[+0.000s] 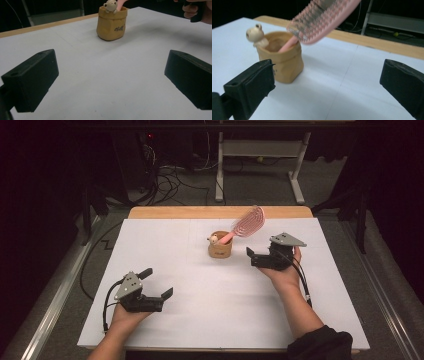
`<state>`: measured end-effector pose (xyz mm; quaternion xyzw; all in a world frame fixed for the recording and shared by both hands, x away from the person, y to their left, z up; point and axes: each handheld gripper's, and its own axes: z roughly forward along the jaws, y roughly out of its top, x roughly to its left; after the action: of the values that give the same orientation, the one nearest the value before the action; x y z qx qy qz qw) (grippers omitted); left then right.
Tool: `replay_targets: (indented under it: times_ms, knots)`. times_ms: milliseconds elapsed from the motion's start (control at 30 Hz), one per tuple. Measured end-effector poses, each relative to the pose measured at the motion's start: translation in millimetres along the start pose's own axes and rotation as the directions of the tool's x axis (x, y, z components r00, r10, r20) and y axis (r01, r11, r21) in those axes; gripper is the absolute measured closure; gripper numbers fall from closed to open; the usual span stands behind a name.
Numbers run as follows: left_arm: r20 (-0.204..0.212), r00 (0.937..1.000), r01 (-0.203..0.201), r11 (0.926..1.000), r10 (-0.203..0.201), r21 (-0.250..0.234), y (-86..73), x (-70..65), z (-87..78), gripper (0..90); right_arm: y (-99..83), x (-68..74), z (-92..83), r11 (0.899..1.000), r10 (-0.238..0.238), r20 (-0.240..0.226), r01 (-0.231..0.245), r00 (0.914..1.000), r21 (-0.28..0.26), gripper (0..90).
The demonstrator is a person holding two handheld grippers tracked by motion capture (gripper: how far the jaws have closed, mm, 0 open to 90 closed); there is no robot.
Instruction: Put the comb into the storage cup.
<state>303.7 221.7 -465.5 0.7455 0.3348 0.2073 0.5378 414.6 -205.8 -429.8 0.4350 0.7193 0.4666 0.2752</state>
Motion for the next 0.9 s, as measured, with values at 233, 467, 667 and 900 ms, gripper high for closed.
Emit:
replay_targets:
  times_ms: [233,467,667,900]
  knots:
    - [-0.001,1.0000,-0.001,0.9999,0.001,-0.016,1.1,0.2,-3.6,0.0,-22.4,7.8,-1.2,0.999,-0.013,-0.006,0.013,0.9999,0.039,0.5]
    - [0.000,1.0000,0.003,0.9998,-0.003,-0.018,1.5,1.2,-3.8,0.0,-41.4,13.1,-8.9,0.998,-0.017,-0.023,0.018,0.9996,0.061,0.5]
    - [0.008,0.9999,0.007,0.9996,-0.006,-0.026,1.4,2.1,-4.1,0.0,-53.8,13.1,-33.6,0.999,-0.022,-0.042,0.024,0.9989,0.046,0.5]
    - [0.006,1.0000,0.005,0.9991,-0.005,-0.043,4.5,0.2,-9.5,0.0,-68.8,8.1,-73.8,1.000,-0.011,-0.061,0.010,0.9981,-0.012,0.5]
